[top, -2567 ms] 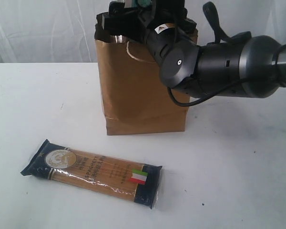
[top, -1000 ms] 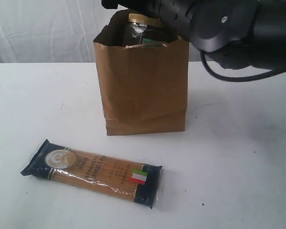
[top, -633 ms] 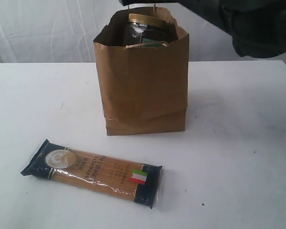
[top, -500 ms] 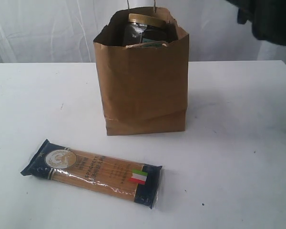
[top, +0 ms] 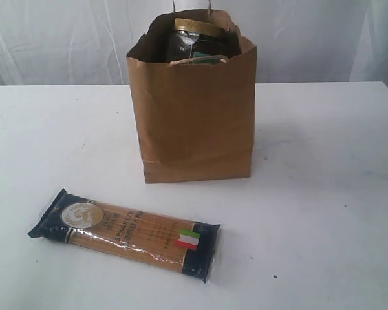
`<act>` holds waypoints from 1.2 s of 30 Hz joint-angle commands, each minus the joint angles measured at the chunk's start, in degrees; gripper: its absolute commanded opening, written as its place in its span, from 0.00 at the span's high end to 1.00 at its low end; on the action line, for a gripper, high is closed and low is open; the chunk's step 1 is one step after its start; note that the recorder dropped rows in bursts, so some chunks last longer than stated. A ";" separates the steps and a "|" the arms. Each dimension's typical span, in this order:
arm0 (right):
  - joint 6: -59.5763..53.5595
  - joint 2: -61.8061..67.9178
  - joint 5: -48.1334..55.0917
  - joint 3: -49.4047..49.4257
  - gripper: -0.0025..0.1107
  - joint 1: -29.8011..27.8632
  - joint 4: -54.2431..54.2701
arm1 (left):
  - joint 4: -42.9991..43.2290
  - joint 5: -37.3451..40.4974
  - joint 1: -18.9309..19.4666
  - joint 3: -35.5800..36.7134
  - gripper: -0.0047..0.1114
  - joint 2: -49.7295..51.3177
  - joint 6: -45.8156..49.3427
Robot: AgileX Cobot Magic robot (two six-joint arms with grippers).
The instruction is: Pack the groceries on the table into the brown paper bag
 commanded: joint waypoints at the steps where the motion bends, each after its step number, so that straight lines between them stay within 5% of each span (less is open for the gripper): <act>1: 86.48 -3.11 0.37 7.38 0.98 -12.90 -52.11 | -0.65 -0.06 -0.26 0.12 0.96 -0.28 -0.17; 2: 103.84 -2.74 -12.44 8.22 0.98 -17.32 -74.37 | -0.65 -0.06 -0.26 0.12 0.96 -0.28 -0.17; 4: 105.86 -3.28 -12.24 7.41 0.98 -21.66 -90.15 | -0.65 -0.06 -0.26 0.12 0.96 -0.28 -0.17; 10: 88.86 -8.84 36.90 6.42 0.98 -23.84 -110.59 | -0.54 -0.06 -0.26 0.12 0.96 -0.28 -0.20; 16: 67.41 -22.06 42.03 16.03 0.98 -23.84 -111.77 | -0.39 -0.06 -0.14 0.12 0.96 -0.28 -0.20; 26: 67.42 -57.94 44.97 28.24 0.98 -23.71 -111.66 | -0.27 -0.17 -0.14 0.12 0.96 -0.28 -0.20; 32: 72.87 -59.77 46.73 38.29 0.98 -23.71 -110.37 | -0.27 -0.17 -0.14 0.12 0.96 -0.28 -0.20; 36: 64.82 -57.92 46.17 42.08 0.98 -23.71 -111.36 | -0.27 -0.17 -0.14 0.12 0.96 -0.28 -0.20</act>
